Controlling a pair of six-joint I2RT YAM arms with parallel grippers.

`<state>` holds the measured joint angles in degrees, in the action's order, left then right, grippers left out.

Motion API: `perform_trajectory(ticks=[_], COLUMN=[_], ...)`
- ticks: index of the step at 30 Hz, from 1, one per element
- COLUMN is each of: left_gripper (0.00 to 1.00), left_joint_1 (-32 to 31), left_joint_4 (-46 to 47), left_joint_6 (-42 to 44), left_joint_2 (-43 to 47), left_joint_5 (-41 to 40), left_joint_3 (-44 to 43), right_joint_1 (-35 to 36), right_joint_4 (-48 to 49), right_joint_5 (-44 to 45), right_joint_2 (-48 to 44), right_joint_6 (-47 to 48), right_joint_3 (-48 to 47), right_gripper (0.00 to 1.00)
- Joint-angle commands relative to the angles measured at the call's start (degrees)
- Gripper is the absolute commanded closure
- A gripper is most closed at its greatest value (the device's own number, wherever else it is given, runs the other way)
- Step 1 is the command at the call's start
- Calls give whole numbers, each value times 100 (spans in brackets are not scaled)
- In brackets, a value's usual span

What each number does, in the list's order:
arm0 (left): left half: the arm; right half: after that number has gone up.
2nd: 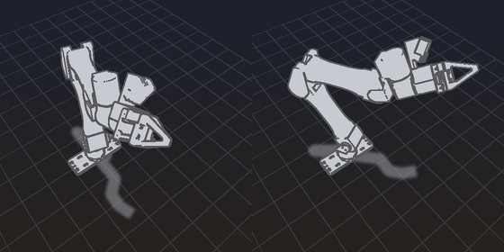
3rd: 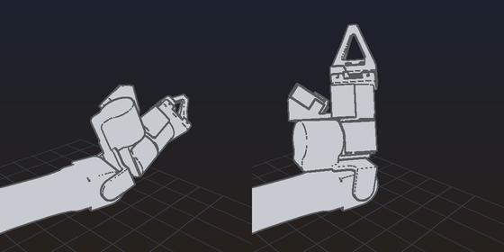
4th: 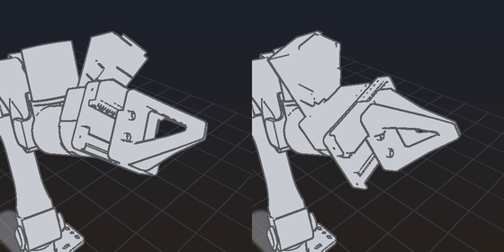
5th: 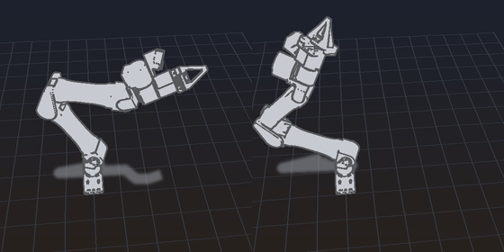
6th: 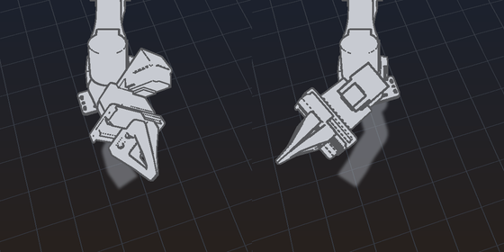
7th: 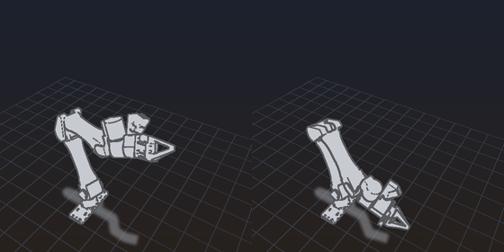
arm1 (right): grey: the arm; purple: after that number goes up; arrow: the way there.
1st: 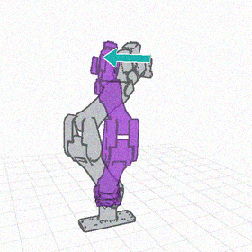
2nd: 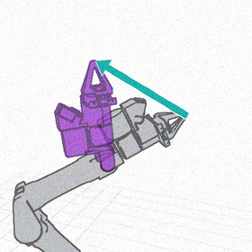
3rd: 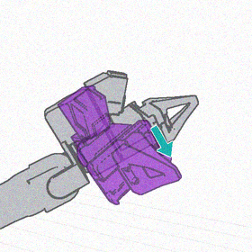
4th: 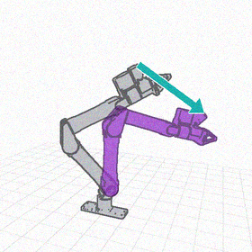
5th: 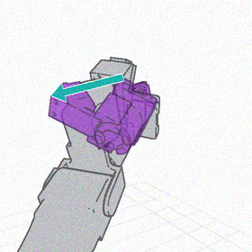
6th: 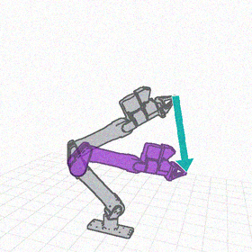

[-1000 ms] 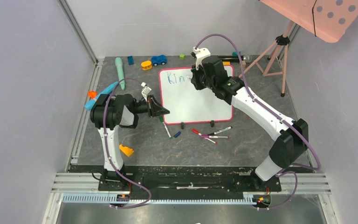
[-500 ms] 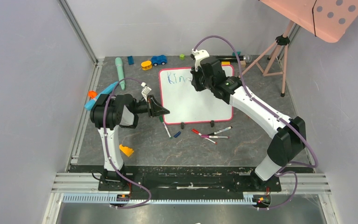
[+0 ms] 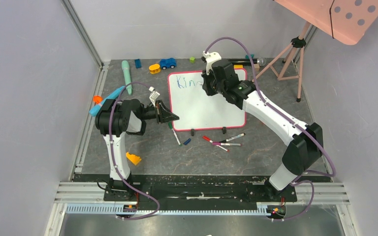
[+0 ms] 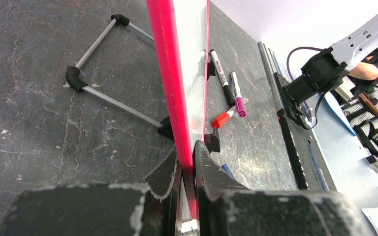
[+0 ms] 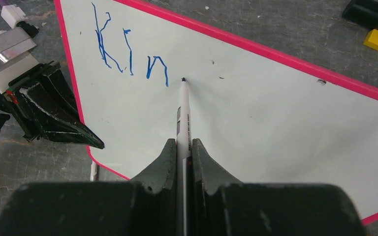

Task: Write a sentence on the whiteboard

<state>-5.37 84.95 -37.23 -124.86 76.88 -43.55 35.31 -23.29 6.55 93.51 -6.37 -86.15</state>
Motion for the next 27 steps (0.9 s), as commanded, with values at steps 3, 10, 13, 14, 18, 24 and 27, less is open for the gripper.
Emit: perform_trajectory(ticks=[3,10,13,14,18,24,27], left_gripper=[98,98,98,98,98,98,98], left_joint_1=[-17,-20,-22,-25,-23,-27,-17], left_joint_4=[426,431,426,426,426,426,426], left_joint_6=[694,696,696,698,694,698,691], left_joint_2=[-126,-127,-127,-127,-127,-127,-127], left_joint_5=[205,208,206,206,210,209,205], left_joint_3=[-4,-6,-3,-5,-4,-5,-5], right_joint_1=[-42,-43,-42,-46,-42,-47,-42], right_joint_4=[123,132,123,123,110,114,75], right_joint_5=[81,-86,-113,-118,-187,-235,-232], right_joint_2=[107,162,151,139,91,9,-35], right_joint_6=[72,105,117,117,108,102,123], right_joint_3=[-325,-361,-322,-294,-163,26,72], right_gripper=[100,100,100,100,100,100,100])
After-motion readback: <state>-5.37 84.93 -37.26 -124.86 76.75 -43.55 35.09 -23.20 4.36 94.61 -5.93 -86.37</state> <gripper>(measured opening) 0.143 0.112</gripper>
